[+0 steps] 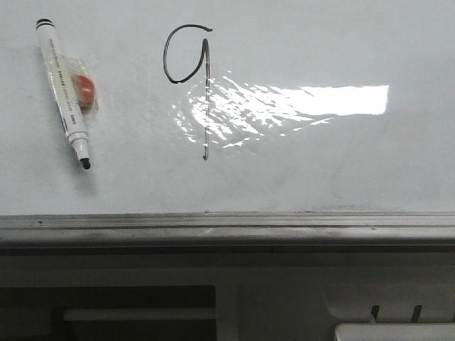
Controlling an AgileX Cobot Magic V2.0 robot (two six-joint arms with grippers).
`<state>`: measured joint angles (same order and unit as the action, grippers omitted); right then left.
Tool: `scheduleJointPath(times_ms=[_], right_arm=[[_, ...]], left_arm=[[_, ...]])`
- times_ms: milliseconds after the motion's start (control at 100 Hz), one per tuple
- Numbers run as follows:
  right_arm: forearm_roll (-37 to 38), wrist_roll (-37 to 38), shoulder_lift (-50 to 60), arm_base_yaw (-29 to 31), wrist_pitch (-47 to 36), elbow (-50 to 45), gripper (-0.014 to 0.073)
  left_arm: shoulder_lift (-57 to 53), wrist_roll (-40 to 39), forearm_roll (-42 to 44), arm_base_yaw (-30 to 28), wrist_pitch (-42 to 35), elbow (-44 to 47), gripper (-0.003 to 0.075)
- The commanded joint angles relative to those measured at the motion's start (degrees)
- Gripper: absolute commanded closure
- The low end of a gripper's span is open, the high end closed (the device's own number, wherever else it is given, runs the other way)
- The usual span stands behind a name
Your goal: Write number 9 on whiteboard
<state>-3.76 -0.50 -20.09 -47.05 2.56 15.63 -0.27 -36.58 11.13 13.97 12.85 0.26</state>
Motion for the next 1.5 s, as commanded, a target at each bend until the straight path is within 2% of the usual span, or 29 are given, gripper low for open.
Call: scheduleJointPath(times_ms=[0, 120, 260, 460, 660, 1490], right_arm=[[0.7, -0.5, -0.3, 0.1, -4.6, 1.5, 0.0665], [0.7, -0.5, -0.3, 0.1, -4.6, 1.5, 0.0665], [0.7, -0.5, -0.3, 0.1, -4.6, 1.5, 0.0665], [0.7, -0.5, -0.3, 0.1, -4.6, 1.5, 0.0665], [0.7, -0.5, -0.3, 0.1, -4.6, 1.5, 0.0665], [0.7, -0.5, -0.3, 0.1, -4.6, 1.5, 0.0665]], left_arm=[[-1.4, 10.4, -4.5, -3.4, -11.4, 2.4, 0.0741], [-1.5, 26.9, -9.2, -7.2, -11.8, 2.3, 0.0741], [-1.5, 32.7, -9.3, -8.9, -9.6, 2.3, 0.0741], [-1.5, 33.3, -12.9, -8.9, 3.6, 2.3, 0.0741], [-1.5, 37.2, -13.3, -8.9, 3.3, 2.4, 0.074], [-1.5, 37.2, -13.2, -8.9, 3.3, 2.4, 0.074]])
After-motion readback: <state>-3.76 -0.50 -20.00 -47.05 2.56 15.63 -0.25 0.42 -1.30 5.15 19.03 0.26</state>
